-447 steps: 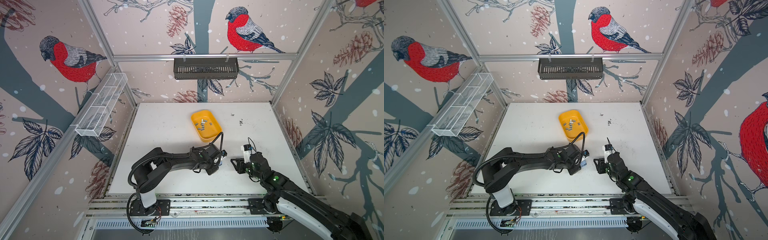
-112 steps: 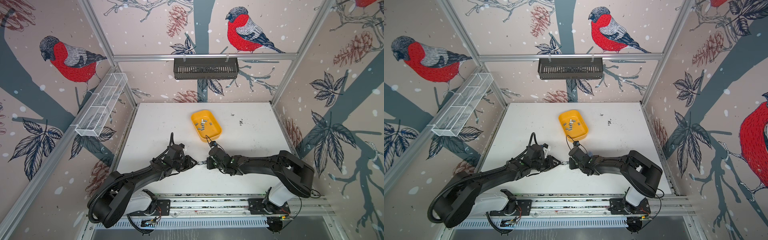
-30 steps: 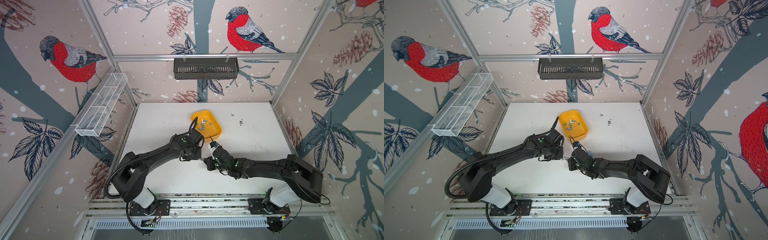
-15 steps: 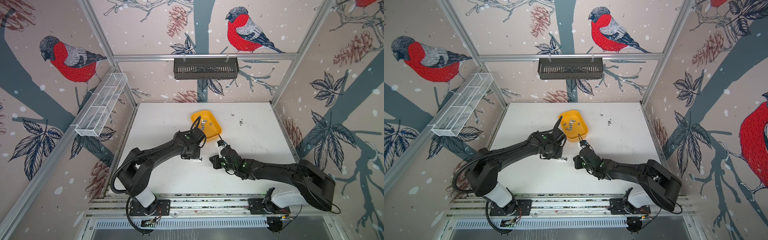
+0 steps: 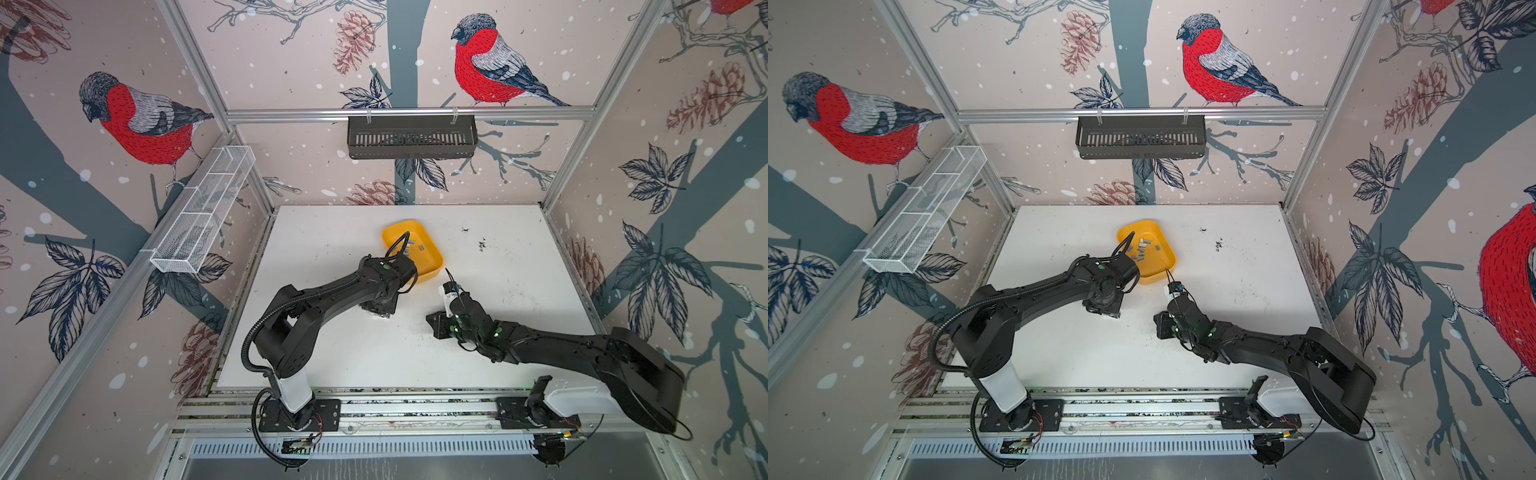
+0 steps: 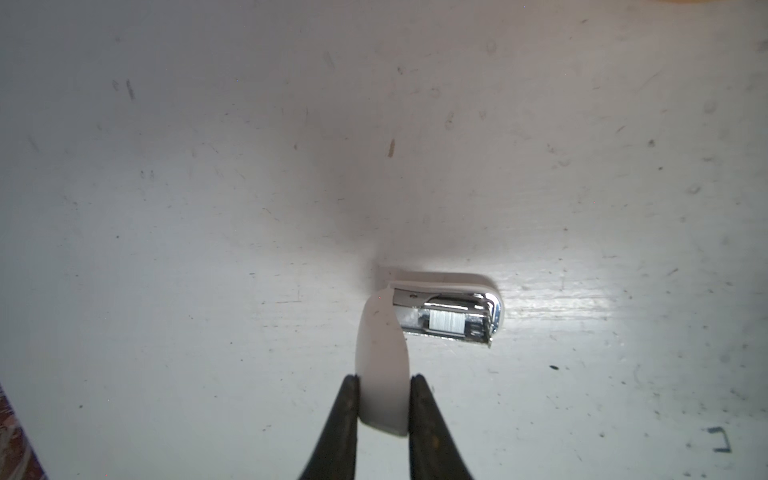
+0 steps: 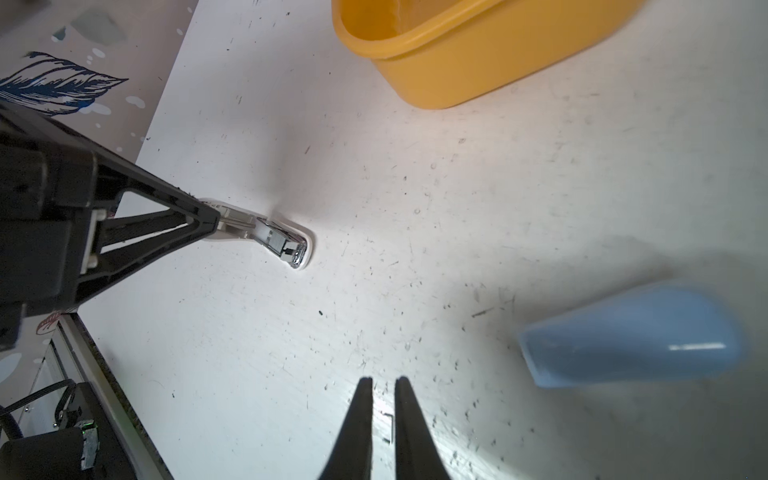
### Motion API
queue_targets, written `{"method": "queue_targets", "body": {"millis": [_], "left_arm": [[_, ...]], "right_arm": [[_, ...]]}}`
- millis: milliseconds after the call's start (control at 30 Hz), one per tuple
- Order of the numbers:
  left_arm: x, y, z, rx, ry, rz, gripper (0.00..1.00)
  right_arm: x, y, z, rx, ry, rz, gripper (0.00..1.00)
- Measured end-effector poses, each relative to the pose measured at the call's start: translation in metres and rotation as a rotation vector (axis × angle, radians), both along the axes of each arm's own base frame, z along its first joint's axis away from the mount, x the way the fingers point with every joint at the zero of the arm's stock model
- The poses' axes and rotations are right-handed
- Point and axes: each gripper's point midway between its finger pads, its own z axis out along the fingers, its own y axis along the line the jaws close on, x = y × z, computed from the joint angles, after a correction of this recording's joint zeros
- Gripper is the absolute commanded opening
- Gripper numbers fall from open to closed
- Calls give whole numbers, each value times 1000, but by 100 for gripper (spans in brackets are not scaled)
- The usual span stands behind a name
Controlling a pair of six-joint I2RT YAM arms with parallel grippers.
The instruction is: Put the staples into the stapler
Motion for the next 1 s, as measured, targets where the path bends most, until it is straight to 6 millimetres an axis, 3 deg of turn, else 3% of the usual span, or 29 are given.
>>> {"method": "queue_targets", "body": {"millis": [367,667,1000], "left_arm": [[0,19,-6,264,-9,-65,0],[2,16,-9,394,-24,-117,0],[2,0,-8,436,-47,-157,40]], "right_arm": [[-1,-6,-2,-1,1,-9,14],[-4,-10,-3,0,3,-11,14],[-5,-12,-4,2,2,-14,14]]}}
